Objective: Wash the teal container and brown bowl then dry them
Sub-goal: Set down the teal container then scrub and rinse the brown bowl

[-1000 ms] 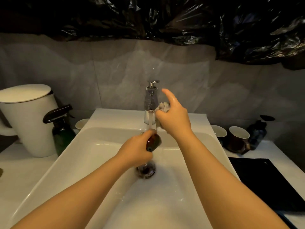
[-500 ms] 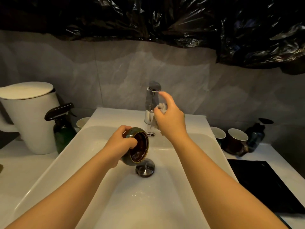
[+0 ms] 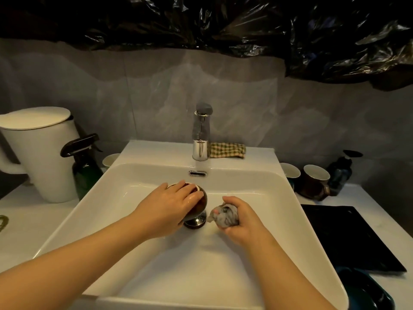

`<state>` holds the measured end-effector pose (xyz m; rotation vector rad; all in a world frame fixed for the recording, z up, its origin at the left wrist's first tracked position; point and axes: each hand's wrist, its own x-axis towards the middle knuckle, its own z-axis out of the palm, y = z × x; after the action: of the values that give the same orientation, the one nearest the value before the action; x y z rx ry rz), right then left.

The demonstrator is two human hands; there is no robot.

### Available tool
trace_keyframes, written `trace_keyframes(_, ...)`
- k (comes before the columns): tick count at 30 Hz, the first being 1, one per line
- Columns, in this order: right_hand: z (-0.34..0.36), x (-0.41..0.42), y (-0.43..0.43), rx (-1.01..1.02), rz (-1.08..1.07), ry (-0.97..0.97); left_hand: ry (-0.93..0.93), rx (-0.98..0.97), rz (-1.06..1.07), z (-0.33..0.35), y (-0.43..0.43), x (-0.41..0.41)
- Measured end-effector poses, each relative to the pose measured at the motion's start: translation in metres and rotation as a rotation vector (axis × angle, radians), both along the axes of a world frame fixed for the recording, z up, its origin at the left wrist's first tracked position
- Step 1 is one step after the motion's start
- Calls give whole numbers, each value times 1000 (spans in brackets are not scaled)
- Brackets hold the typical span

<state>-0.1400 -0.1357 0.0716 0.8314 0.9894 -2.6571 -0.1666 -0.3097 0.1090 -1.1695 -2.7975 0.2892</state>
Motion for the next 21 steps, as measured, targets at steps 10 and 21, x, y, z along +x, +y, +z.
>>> trace_keyframes(10, 0, 5, -3, -133, 56, -24, -133, 365, 238, -5, -2, 0)
trace_keyframes(21, -7, 13, -10, 462, -35, -86, -1303, 1608, 981, -1, 16, 10)
